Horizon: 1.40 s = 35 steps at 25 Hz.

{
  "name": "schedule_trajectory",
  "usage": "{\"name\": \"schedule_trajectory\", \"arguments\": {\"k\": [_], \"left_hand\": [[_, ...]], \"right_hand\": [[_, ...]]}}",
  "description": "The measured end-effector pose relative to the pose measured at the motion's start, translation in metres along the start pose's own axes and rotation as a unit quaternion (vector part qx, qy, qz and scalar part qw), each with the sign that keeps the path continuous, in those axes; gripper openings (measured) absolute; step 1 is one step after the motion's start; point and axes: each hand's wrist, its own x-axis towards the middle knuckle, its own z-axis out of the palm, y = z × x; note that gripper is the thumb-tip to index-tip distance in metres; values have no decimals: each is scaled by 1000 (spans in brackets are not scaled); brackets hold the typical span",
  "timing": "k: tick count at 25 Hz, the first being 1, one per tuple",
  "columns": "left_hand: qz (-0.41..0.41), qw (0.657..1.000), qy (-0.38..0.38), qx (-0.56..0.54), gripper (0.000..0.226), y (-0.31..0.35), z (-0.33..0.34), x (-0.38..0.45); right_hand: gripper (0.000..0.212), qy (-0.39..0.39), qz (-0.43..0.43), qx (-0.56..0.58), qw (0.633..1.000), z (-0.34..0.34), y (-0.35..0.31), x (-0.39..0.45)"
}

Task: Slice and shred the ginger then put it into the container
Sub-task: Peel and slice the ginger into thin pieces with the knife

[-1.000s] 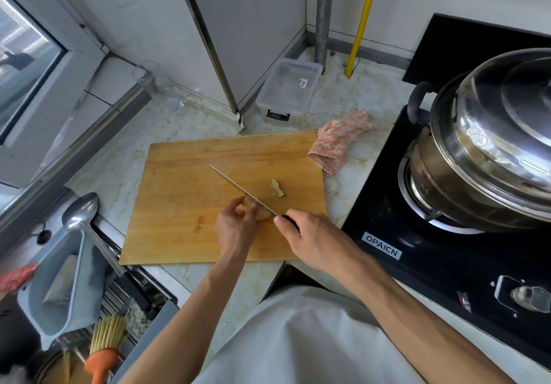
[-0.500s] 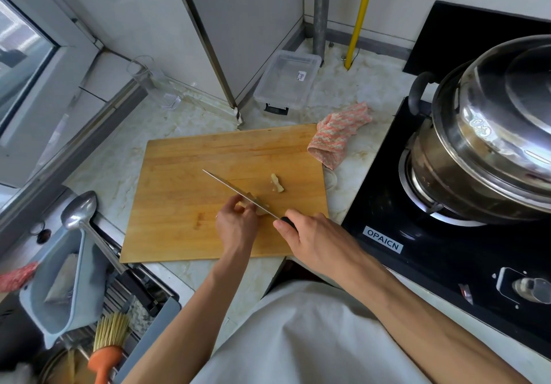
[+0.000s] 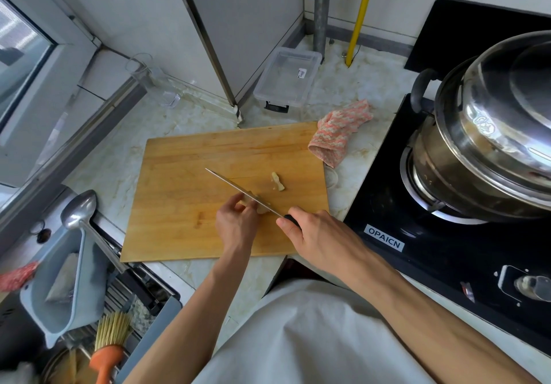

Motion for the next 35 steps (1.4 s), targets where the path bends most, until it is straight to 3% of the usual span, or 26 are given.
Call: {"name": "schedule_trajectory", "arguments": {"k": [21, 28, 32, 35], "left_hand": [[-54, 995, 47, -75, 22, -4, 6, 8], [-53, 996, 57, -42, 19, -3, 4, 6], [-48, 997, 61, -15, 35, -4, 5, 6], [-36, 998, 58, -7, 29, 2, 7, 3]], "right_hand": [[42, -54, 28, 67, 996, -9, -5, 13], [37, -51, 26, 61, 997, -6, -14, 14], [36, -47, 20, 37, 998, -5, -14, 6], [36, -47, 27, 39, 998, -8, -16, 12]]}}
